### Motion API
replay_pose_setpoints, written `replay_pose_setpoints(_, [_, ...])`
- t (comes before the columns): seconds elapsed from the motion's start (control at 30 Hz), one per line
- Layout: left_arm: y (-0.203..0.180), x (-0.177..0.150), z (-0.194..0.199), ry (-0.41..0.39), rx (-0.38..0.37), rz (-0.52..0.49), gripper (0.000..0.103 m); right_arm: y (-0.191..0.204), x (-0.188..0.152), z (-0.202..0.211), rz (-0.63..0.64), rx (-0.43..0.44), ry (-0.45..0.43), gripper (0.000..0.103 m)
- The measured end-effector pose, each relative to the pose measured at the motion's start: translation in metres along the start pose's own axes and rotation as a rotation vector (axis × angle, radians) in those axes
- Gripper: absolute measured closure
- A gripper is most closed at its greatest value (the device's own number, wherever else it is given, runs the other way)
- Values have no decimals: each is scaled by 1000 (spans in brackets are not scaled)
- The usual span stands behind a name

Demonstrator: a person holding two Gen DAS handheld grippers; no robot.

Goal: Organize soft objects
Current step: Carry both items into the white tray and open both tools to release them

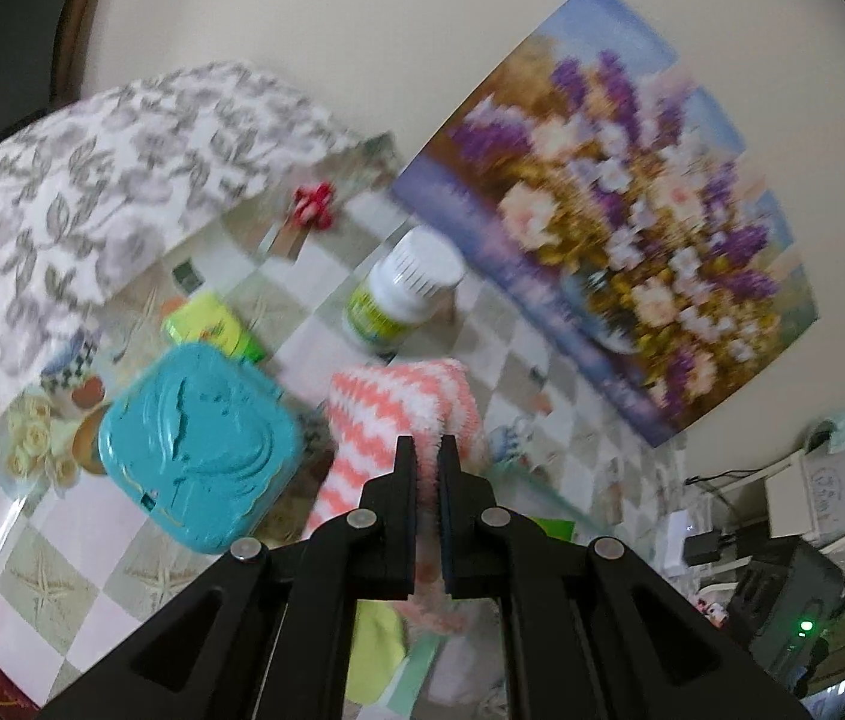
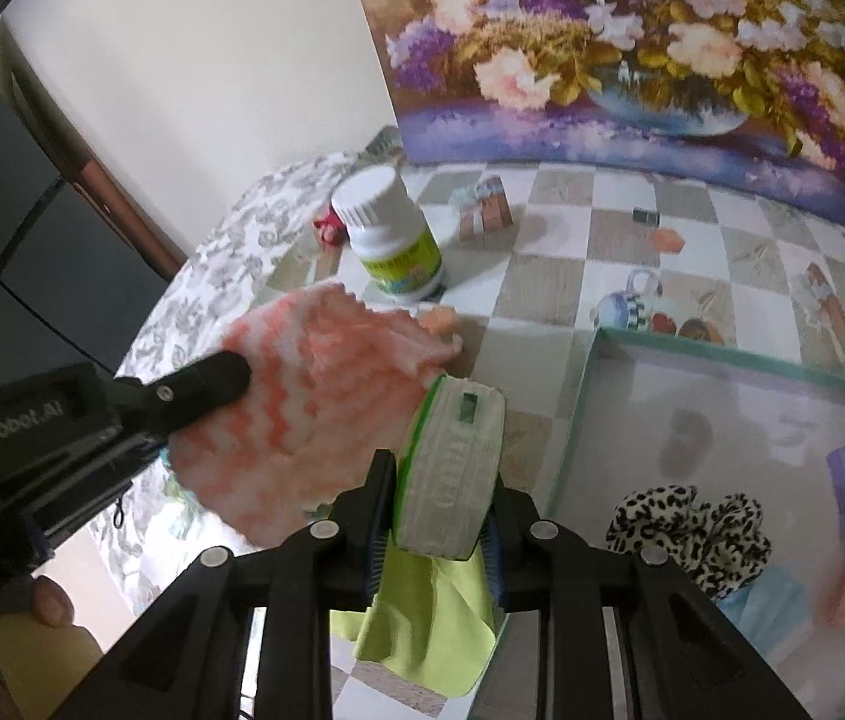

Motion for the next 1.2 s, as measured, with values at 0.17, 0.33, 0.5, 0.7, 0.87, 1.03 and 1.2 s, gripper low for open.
replay_pose_setpoints(0.17, [-15,13,21,-86,-67,-28,98,0,8,12,-6,8,-38,76])
replay_pose_setpoints(0.33, [-28,21,40,-147,-130,-55,98,-3,16,22,-21,10,-70,76])
replay_pose_setpoints(0.5, [-42,26,62,-211,-192,-91,98,-11,24,36,-40,-3,-115,76])
replay_pose_setpoints(0.7, [-62,24,81,-255,-253,-142,98,-26,37,63,-49,-68,-180,76])
replay_pose_setpoints(0.87, [-83,15,91,-265,-298,-199,98,-46,50,90,-67,-146,-231,76])
replay_pose_setpoints(1.03, [-108,0,97,-249,-348,-270,98,-76,59,116,-124,-215,-272,76])
replay_pose_setpoints(1.2, [-134,-25,99,-191,-409,-335,97,-111,57,143,-188,-295,-312,76])
Point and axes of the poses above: each gripper's, at about its wrist camera, not at the fingertips, and z roughly against the way its jaws point, y to its left, x to its top, the point moved 3 cm from there along -z, roughly the way its jaws point, and after that the axes turned 15 degrees about -y, right-handed, at the moved point
